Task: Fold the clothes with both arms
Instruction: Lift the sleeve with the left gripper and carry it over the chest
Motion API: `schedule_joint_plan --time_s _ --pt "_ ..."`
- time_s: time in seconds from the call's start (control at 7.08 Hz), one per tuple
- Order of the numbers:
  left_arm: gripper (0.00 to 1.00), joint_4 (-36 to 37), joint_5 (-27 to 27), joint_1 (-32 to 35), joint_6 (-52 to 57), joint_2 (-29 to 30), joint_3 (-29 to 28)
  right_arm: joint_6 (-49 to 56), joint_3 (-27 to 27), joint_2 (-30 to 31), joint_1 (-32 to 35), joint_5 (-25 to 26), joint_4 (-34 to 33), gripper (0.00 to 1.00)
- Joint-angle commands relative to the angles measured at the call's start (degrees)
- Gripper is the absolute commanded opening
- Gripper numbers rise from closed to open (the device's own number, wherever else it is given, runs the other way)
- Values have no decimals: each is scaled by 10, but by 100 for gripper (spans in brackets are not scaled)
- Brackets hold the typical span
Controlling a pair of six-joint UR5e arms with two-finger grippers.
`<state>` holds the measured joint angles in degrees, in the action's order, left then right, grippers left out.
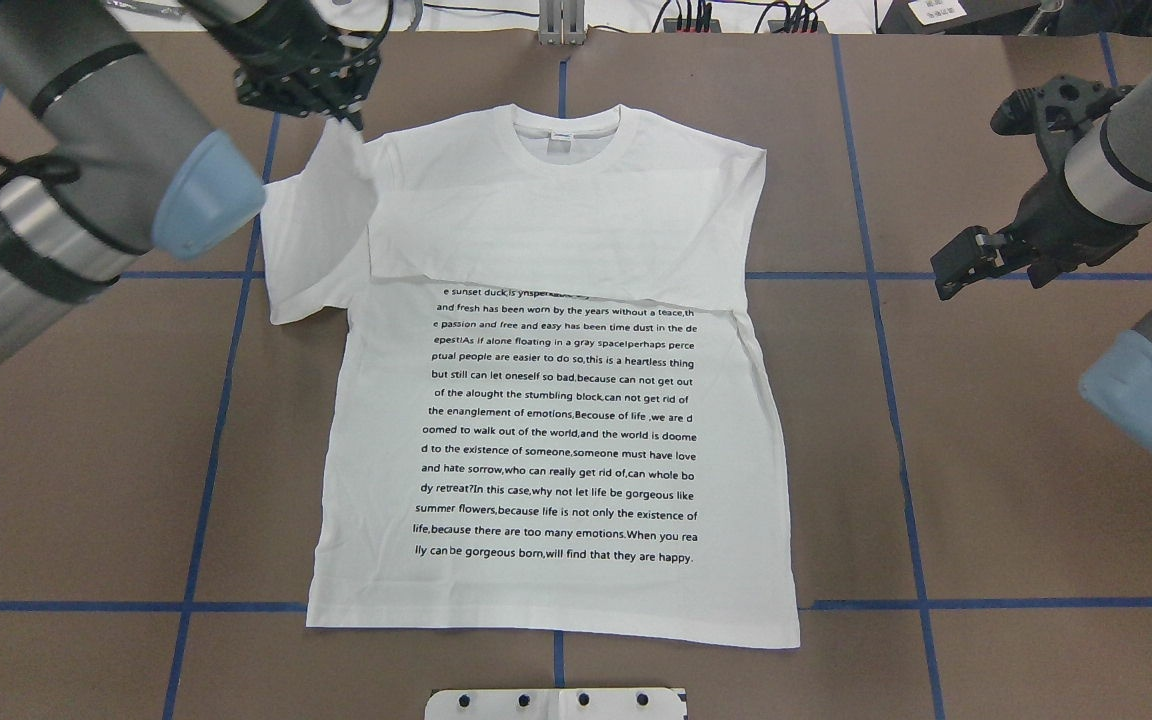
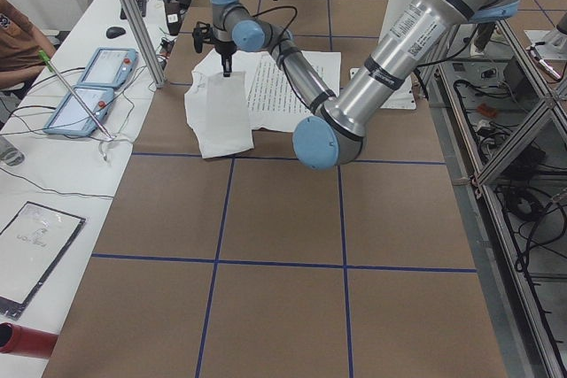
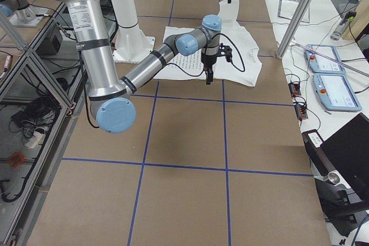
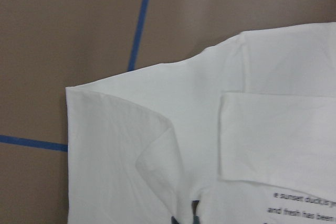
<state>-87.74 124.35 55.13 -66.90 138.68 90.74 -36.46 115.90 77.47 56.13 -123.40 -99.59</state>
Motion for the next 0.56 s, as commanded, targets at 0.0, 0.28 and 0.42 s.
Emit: schedule_joint_plan --time_s 0.0,0.28,0.42 --pt "0 -22 9 -18 -58 174 -147 -1 -8 10 0 1 8 100" --pt "0 -80 1 -71 -86 174 -165 -4 -21 9 -1 3 9 100" --pt "0 -105 1 -77 -88 178 -183 -4 -25 9 -1 2 9 100"
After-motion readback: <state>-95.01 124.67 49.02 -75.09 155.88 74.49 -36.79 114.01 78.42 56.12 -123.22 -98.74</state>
